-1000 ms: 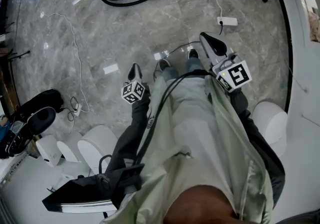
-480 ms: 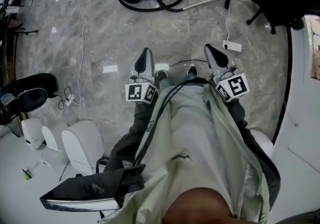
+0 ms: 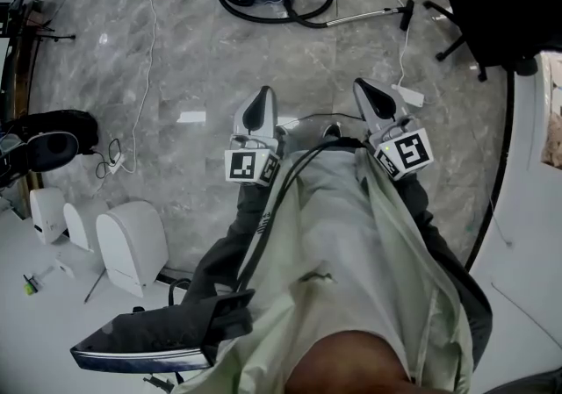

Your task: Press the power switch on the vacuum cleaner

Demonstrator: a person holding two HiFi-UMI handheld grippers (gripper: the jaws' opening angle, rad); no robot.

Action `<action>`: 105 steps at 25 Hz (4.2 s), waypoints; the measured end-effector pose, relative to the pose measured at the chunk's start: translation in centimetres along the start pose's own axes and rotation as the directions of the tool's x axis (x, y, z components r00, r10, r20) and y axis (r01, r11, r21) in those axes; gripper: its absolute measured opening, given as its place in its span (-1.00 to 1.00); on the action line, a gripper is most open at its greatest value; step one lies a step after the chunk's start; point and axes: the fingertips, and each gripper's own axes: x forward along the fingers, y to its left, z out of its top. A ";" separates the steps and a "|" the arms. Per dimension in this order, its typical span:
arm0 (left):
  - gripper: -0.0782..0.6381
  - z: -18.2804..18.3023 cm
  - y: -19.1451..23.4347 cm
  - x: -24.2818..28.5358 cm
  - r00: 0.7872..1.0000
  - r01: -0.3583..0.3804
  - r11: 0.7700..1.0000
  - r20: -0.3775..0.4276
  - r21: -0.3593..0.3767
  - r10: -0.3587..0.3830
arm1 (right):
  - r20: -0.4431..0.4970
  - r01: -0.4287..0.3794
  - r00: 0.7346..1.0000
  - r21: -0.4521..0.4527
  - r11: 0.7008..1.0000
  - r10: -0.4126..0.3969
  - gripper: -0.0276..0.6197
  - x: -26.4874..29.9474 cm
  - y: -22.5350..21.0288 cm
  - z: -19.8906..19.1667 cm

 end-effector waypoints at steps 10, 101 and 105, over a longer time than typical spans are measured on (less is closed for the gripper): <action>-0.77 0.1 -0.7 -2.3 0.996 -0.090 0.995 -0.017 0.043 0.090 | -0.032 -0.038 0.999 0.073 0.997 0.041 -0.91 -0.4 -1.8 -1.9; -0.77 -38.4 53.8 66.1 0.793 0.213 0.975 -0.594 0.061 -0.137 | -0.436 0.346 0.862 0.132 0.929 -0.259 -0.91 68.2 -33.7 -29.5; -0.77 -38.6 55.5 68.9 0.798 0.156 0.984 -0.598 0.087 -0.074 | -0.427 0.337 0.867 0.126 0.933 -0.256 -0.91 68.6 -34.6 -29.3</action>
